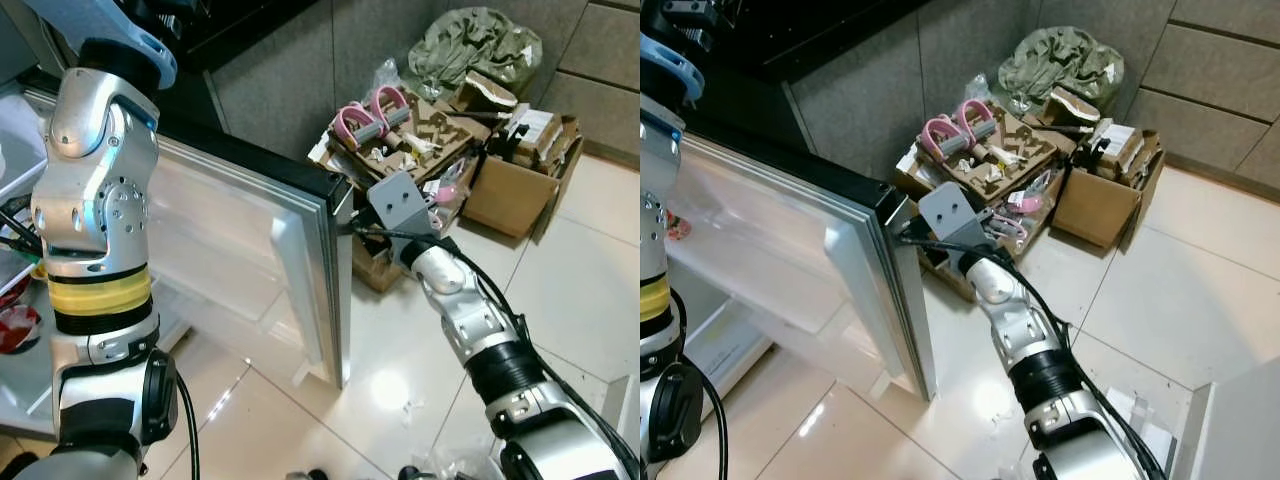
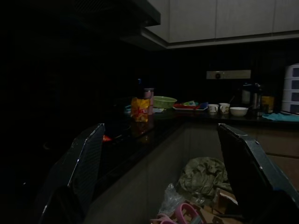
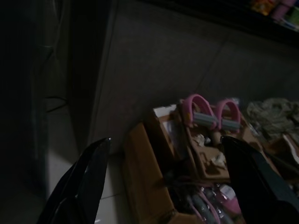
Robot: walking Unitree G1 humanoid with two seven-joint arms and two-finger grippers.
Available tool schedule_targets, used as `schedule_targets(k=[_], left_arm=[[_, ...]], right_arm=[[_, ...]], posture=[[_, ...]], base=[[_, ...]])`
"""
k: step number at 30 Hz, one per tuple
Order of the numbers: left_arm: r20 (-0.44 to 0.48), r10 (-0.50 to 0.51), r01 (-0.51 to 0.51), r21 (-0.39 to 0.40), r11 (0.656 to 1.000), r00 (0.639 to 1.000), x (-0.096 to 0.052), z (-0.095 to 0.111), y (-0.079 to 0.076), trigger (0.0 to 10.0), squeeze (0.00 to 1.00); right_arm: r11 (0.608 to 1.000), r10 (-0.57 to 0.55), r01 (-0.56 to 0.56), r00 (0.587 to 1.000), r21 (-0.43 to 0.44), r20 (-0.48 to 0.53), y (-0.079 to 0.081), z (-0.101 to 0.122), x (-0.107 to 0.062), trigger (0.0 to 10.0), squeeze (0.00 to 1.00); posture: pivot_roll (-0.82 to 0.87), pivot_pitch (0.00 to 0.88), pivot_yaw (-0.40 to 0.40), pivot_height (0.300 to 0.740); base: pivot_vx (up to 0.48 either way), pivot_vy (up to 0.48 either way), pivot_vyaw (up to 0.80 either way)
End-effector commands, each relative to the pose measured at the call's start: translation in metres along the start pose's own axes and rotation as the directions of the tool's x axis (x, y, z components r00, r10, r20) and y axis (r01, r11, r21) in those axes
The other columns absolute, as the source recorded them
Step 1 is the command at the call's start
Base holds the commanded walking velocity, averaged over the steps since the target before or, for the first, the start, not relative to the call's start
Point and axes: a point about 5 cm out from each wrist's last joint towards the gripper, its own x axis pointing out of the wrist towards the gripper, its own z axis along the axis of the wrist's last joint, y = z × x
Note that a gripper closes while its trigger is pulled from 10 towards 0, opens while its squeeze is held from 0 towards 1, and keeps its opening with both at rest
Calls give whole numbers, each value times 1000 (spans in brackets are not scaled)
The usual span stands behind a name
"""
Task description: Restocking fridge
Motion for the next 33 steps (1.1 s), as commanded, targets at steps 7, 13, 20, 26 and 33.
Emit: schedule_targets(k=[7,13,20,26,33], left_arm=[[93,-26,30,-37,999,995,10,30,2,10000,0],[256,-66,117,-188,975,964,34,98,22,10000,0],[298,-120,183,-194,964,947,42,125,25,10000,0],[196,-109,150,-207,967,975,38,94,23,10000,0],[63,-123,131,-143,981,990,31,59,19,10000,0]], right_arm=[[963,253,-263,954,49,162,59,30,-4,10000,0],[820,432,-546,788,174,438,135,101,-29,10000,0],[840,365,-485,837,243,408,118,89,-38,10000,0],[886,300,-379,908,267,294,93,58,-46,10000,0],[890,308,-364,924,274,227,94,44,-59,10000,0]], posture=[[-67,279,80,740],[-53,278,89,740],[-47,281,96,740],[-62,287,86,740],[-62,292,83,740]], base=[[0,0,0],[0,0,0],[0,0,0],[0,0,0],[0,0,0]])
